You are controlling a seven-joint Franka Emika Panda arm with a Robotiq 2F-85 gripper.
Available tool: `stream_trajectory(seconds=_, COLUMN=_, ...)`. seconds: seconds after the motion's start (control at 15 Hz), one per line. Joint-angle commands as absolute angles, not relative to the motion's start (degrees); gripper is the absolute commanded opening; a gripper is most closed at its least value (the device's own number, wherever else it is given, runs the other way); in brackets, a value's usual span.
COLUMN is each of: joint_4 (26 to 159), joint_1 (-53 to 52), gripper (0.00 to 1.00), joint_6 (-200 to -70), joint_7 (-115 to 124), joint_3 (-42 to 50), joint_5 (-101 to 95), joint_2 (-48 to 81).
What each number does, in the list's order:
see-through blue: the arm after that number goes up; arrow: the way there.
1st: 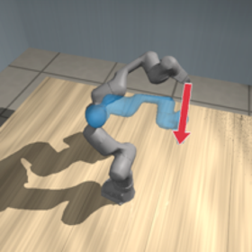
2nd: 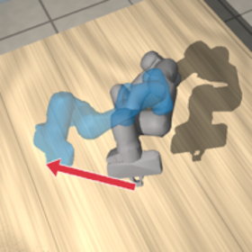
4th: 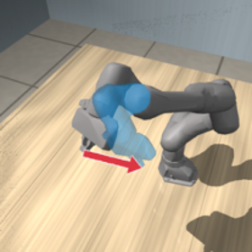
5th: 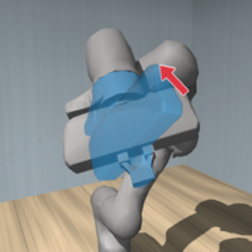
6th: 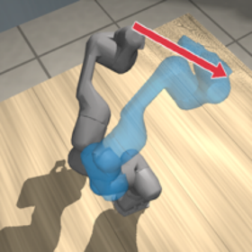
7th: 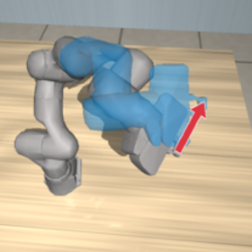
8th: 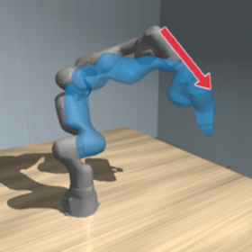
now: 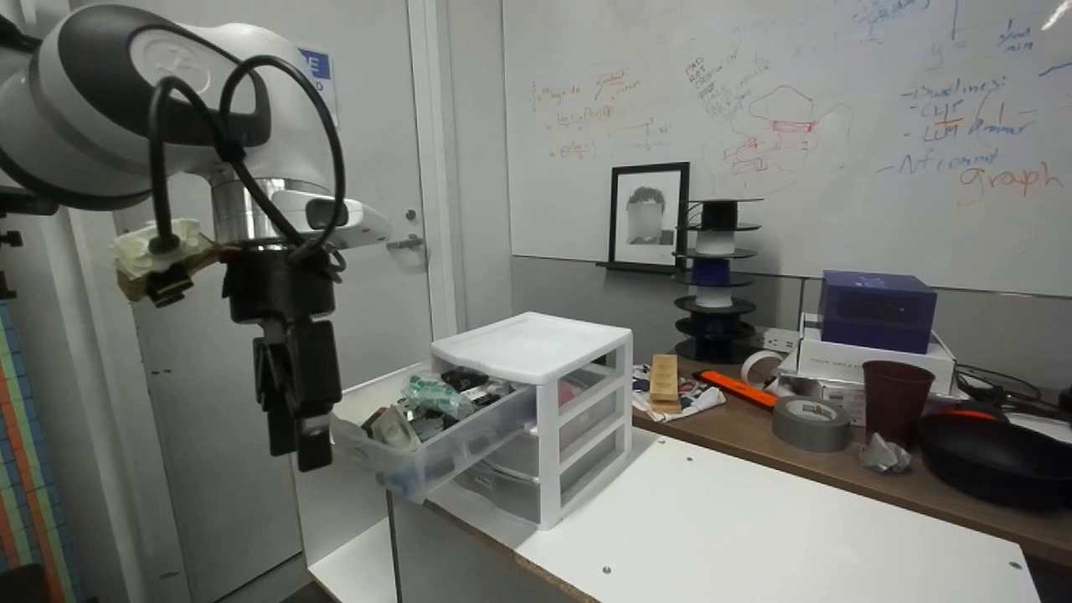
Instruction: Pick up the two white objects from the counter and put them in the open drawer and close it
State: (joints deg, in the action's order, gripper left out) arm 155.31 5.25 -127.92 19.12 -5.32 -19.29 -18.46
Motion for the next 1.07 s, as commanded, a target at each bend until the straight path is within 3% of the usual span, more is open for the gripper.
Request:
stream_trajectory(seconds=0.0, joint_4=152.65, joint_1=5.13, gripper=0.70, joint_6=-130.25, joint_7=19.56, joint_3=-4.52, joint_5=-18.99, joint_2=-14.20)
stream_trajectory(seconds=0.53, joint_4=152.54, joint_1=6.55, gripper=0.08, joint_6=-142.31, joint_7=26.65, joint_3=-3.88, joint_5=-22.42, joint_2=-11.57)
stream_trajectory(seconds=0.73, joint_4=152.04, joint_1=8.65, gripper=0.00, joint_6=-149.53, joint_7=31.40, joint_3=-4.25, joint_5=-27.92, joint_2=-10.16)
stream_trajectory(seconds=1.0, joint_4=150.18, joint_1=11.75, gripper=0.02, joint_6=-154.79, joint_7=38.76, joint_3=-4.20, joint_5=-37.00, joint_2=-7.95)
